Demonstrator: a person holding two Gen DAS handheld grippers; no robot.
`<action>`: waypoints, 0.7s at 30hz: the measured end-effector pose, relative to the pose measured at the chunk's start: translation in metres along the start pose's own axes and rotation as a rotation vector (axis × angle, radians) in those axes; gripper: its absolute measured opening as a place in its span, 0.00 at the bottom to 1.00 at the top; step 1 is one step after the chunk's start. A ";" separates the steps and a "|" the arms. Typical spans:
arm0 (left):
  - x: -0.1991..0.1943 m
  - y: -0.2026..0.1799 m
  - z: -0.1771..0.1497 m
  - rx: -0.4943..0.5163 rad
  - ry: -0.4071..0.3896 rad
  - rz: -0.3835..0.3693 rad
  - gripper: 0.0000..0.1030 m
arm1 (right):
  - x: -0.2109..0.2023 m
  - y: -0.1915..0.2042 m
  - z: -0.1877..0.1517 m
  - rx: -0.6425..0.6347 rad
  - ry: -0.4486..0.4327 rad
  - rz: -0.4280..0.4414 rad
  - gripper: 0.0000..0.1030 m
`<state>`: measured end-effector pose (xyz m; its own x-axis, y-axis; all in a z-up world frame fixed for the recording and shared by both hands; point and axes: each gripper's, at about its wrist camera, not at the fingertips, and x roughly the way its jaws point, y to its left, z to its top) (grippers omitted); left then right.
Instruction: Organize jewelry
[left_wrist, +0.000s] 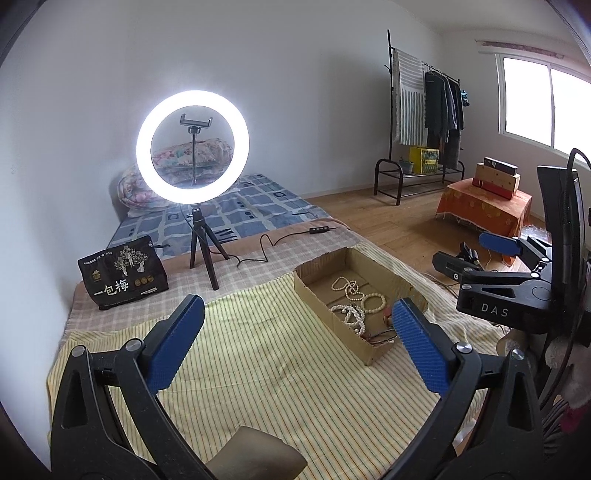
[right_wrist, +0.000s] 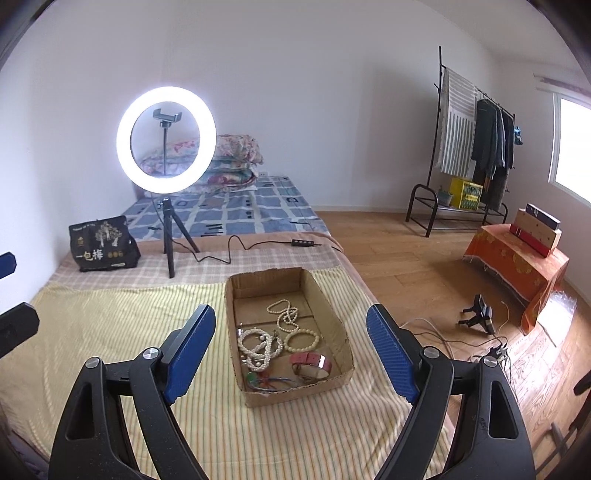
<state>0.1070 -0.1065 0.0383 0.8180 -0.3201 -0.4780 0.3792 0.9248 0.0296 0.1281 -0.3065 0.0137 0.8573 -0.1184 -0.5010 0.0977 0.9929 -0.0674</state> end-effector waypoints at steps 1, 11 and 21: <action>0.001 0.000 0.000 0.001 0.002 0.002 1.00 | 0.000 0.000 0.000 -0.003 0.001 0.000 0.82; 0.009 0.003 -0.004 -0.007 0.019 0.014 1.00 | 0.004 0.002 -0.002 0.002 0.019 0.009 0.82; 0.009 0.003 -0.005 -0.006 0.020 0.014 1.00 | 0.005 0.005 -0.003 -0.014 0.023 0.007 0.82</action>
<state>0.1136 -0.1055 0.0301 0.8142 -0.3033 -0.4950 0.3656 0.9303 0.0313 0.1316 -0.3018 0.0080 0.8463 -0.1119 -0.5208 0.0848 0.9935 -0.0757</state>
